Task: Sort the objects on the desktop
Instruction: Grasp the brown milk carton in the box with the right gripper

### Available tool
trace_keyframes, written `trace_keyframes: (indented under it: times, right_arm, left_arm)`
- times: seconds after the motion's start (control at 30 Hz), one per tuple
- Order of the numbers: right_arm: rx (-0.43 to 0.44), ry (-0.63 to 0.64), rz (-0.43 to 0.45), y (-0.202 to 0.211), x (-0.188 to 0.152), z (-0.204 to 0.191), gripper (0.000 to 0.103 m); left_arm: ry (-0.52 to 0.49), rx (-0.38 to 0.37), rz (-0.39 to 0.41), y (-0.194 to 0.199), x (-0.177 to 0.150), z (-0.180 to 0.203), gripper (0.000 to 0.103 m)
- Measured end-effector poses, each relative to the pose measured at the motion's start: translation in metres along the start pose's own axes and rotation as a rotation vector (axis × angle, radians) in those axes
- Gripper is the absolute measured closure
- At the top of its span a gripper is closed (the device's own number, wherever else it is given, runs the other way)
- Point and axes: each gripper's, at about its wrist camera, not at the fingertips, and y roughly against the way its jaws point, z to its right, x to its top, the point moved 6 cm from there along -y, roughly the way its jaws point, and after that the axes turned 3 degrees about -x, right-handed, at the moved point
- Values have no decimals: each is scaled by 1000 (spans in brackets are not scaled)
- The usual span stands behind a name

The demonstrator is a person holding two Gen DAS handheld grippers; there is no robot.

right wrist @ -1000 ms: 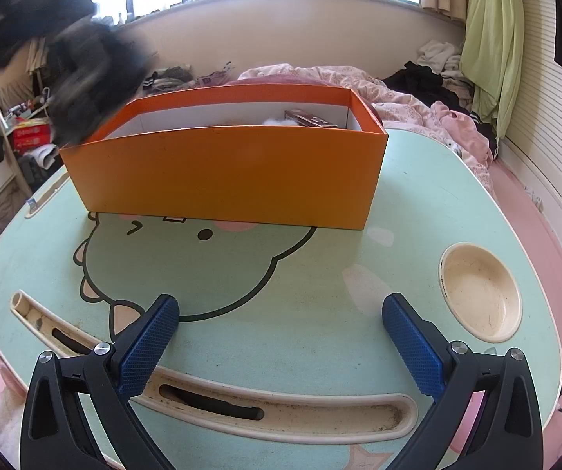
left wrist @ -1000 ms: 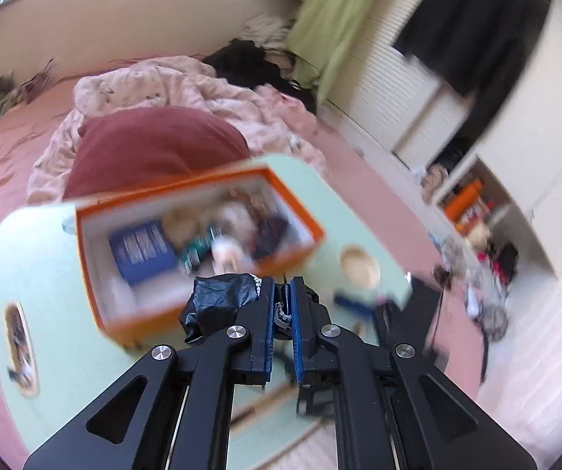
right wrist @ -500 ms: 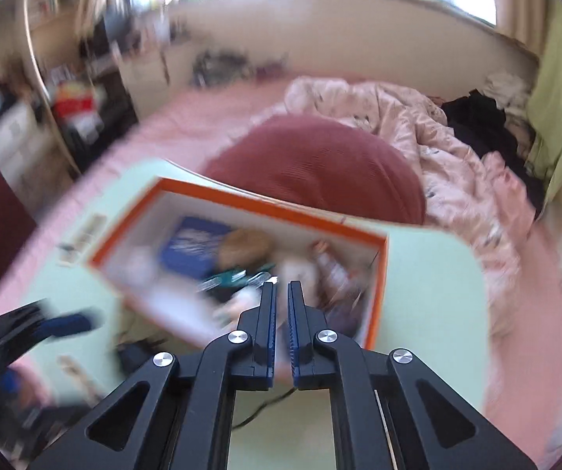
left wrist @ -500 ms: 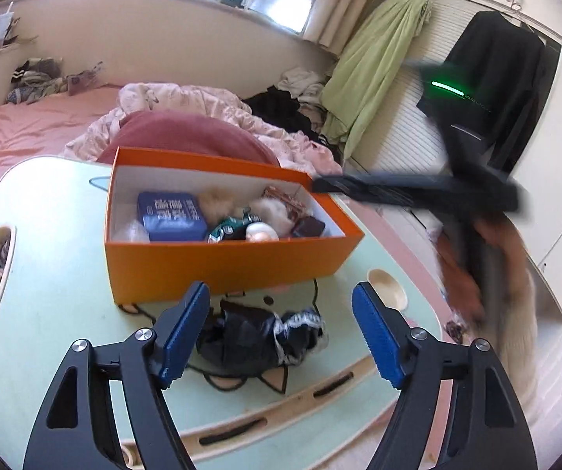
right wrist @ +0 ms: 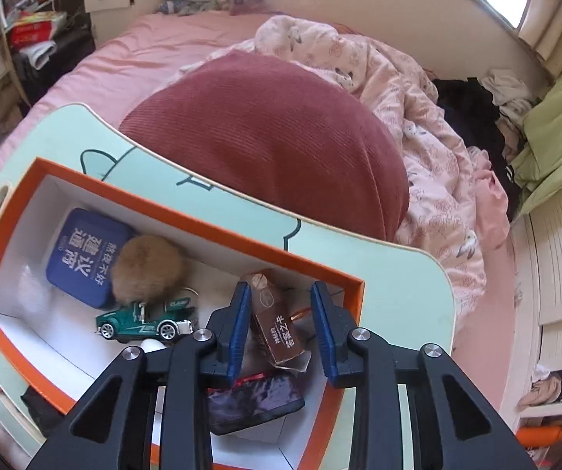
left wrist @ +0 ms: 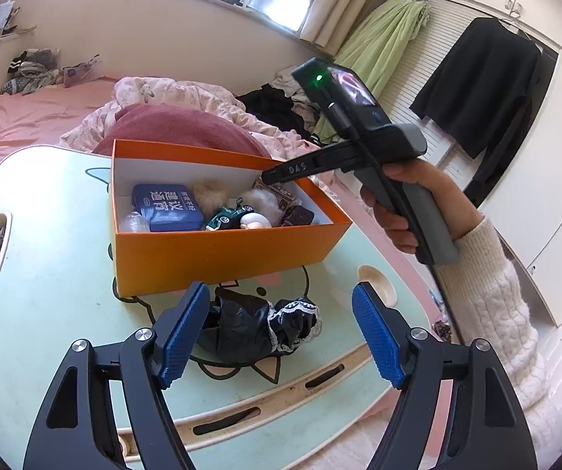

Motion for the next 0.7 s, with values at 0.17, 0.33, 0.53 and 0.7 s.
trace_keyframes:
  times: [0.17, 0.33, 0.53, 0.7]
  right_arm:
    - [-28, 21, -64, -27, -6, 0, 75]
    - [55, -29, -21, -7, -9, -7, 86]
    - [224, -169, 229, 85, -20, 8, 86]
    - [375, -199, 338, 117, -94, -3, 85]
  left_arm:
    - [31, -27, -10, -3, -2, -1, 28]
    - [35, -31, -6, -2, -2, 0, 28]
    - [49, -22, 9, 1, 3, -3, 28]
    - [152, -8, -12, 0, 22, -14, 28]
